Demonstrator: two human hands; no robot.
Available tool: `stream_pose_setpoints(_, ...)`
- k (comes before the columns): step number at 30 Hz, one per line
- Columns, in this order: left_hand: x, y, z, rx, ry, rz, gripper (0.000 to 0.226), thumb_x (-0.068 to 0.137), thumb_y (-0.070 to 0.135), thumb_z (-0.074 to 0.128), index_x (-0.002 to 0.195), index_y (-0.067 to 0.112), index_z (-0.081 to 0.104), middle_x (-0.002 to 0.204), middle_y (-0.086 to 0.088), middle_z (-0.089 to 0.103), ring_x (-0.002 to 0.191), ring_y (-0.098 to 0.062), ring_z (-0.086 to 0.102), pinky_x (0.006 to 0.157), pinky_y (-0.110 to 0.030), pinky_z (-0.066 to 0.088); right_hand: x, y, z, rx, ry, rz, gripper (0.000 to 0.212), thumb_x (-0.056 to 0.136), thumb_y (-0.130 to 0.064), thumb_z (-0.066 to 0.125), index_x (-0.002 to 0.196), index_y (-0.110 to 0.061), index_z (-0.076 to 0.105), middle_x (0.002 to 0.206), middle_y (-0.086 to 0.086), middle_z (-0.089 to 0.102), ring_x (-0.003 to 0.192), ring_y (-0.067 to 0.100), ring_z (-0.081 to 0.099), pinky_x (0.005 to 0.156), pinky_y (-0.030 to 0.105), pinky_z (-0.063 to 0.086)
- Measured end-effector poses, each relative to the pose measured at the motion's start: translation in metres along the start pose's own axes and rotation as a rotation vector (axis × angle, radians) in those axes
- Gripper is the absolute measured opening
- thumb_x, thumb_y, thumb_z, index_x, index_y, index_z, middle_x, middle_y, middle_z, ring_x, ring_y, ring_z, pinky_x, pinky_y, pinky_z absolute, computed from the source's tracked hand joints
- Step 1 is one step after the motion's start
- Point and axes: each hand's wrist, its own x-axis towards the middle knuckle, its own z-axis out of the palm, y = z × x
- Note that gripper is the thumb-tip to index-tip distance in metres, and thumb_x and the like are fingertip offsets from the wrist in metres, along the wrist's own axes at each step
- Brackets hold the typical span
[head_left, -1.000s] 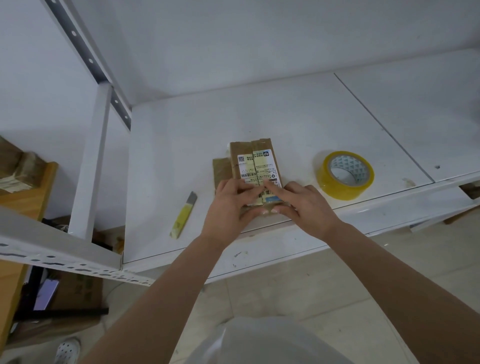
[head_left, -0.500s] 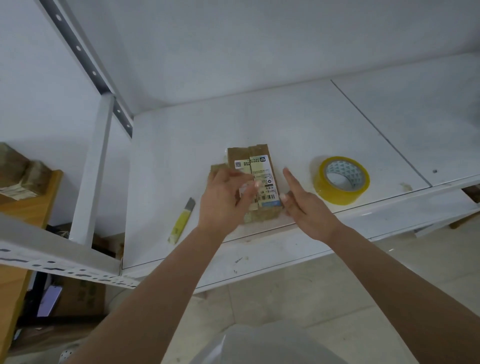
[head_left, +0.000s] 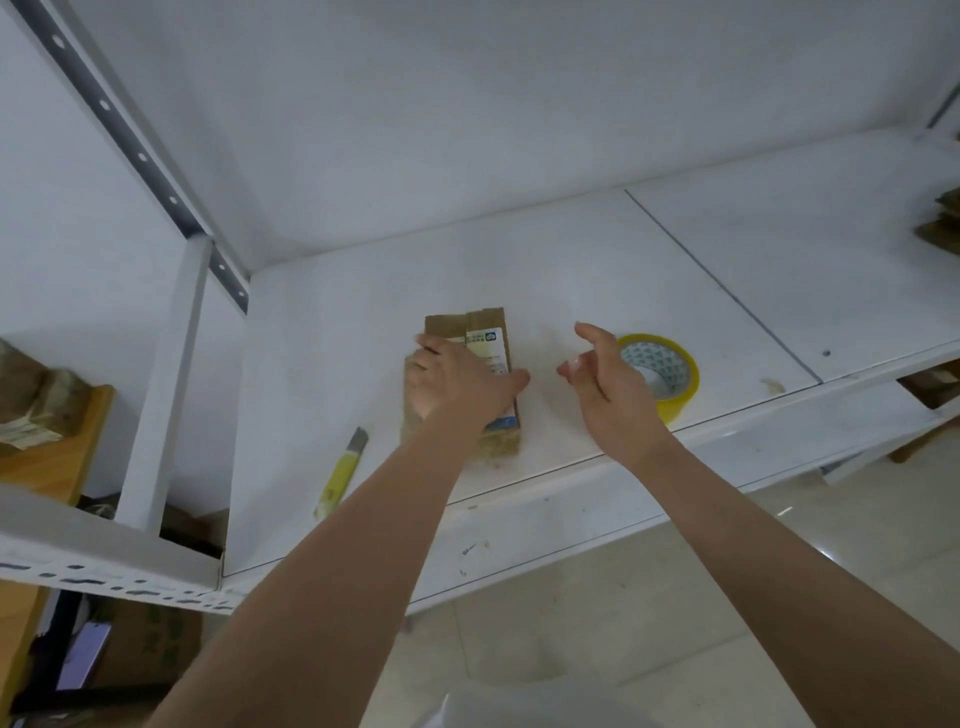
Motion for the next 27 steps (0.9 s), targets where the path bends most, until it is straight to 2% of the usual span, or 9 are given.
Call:
stream_pose_setpoints(4,0.012,-0.002,-0.056,0.100,0.103,0.355,0.139,0.059,0.062,0.075,0.150,-0.001,-0.009,0.151,-0.017,0.024,0.139,-0.035,0.025,0.112,-0.046,0.024,0.014,-0.014,-0.018,0.104,0.261,0.011,0.037,0.103,-0.020,0.041,0.139,-0.010,0.039,0.108,0.004,0.059,0.101,0.023,0.058,0.086,0.032,0.044)
stream_pose_setpoints(8,0.009,-0.021,-0.092,0.491,0.026,0.860,0.131,0.058,0.048,0.080,0.153,0.011,-0.002,0.153,-0.010,0.018,0.140,-0.031,0.019,0.117,-0.052,0.008,0.025,-0.032,-0.030,0.156,0.414,-0.058,0.036,0.101,-0.022,0.041,0.133,-0.006,0.045,0.109,0.002,0.051,0.101,0.022,0.052,0.091,0.037,0.044)
stream_pose_setpoints(11,0.008,-0.036,-0.096,0.749,0.041,1.147,0.116,0.060,0.028,0.075,0.152,0.027,0.005,0.151,-0.008,0.018,0.141,-0.030,0.010,0.117,-0.052,0.003,0.028,-0.040,-0.026,0.033,0.337,-0.133,0.035,0.100,-0.024,0.044,0.130,-0.008,0.053,0.116,0.004,0.058,0.104,0.022,0.054,0.093,0.039,0.043)
stream_pose_setpoints(13,0.011,-0.040,-0.093,0.884,0.066,1.258,0.113,0.066,0.016,0.070,0.152,0.038,0.000,0.155,-0.008,0.013,0.144,-0.035,0.002,0.119,-0.052,0.004,0.028,-0.043,-0.019,0.061,0.101,-0.096,0.032,0.101,-0.025,0.047,0.131,-0.014,0.055,0.112,0.006,0.066,0.105,0.022,0.059,0.092,0.038,0.045)
stream_pose_setpoints(16,0.020,-0.049,-0.084,1.000,0.065,1.328,0.118,0.078,0.004,0.061,0.144,0.046,-0.028,0.161,-0.002,-0.015,0.145,-0.038,-0.020,0.119,-0.056,0.009,0.020,-0.039,-0.005,0.094,-0.259,0.065,0.041,0.100,-0.038,0.047,0.138,-0.022,0.047,0.095,0.000,0.066,0.096,0.014,0.061,0.078,0.021,0.044)
stream_pose_setpoints(19,0.027,-0.062,-0.072,1.004,0.010,1.266,0.111,0.091,0.011,0.057,0.136,0.046,-0.038,0.154,0.005,-0.031,0.143,-0.033,-0.030,0.119,-0.053,0.009,0.009,-0.027,0.010,0.006,-0.358,0.103,0.051,0.097,-0.041,0.053,0.143,-0.026,0.037,0.089,-0.013,0.062,0.087,0.006,0.061,0.071,0.014,0.041)
stream_pose_setpoints(22,0.028,-0.068,-0.058,0.883,-0.085,1.141,0.093,0.096,0.015,0.054,0.146,0.044,-0.018,0.161,0.008,-0.017,0.147,-0.028,-0.020,0.120,-0.048,0.015,-0.003,-0.018,0.024,-0.025,-0.424,0.139,0.063,0.093,-0.029,0.063,0.145,-0.034,0.029,0.090,-0.022,0.058,0.084,0.004,0.061,0.064,0.006,0.039)
stream_pose_setpoints(25,0.021,-0.077,-0.053,0.646,-0.107,1.058,0.082,0.094,0.001,0.049,0.154,0.037,0.007,0.163,0.007,-0.002,0.150,-0.022,-0.010,0.120,-0.044,0.019,-0.010,-0.013,0.032,-0.025,-0.386,0.170,0.065,0.092,-0.029,0.064,0.146,-0.032,0.028,0.114,-0.006,0.063,0.105,0.017,0.061,0.085,0.024,0.050)
stream_pose_setpoints(27,0.011,-0.086,-0.054,0.294,-0.036,1.025,0.069,0.088,-0.014,0.046,0.147,0.021,0.040,0.158,-0.005,0.028,0.149,-0.027,0.015,0.116,-0.045,0.029,-0.014,-0.014,0.034,-0.053,-0.343,0.117,0.064,0.092,-0.027,0.065,0.145,-0.035,0.031,0.126,0.001,0.058,0.112,0.020,0.058,0.095,0.034,0.049)
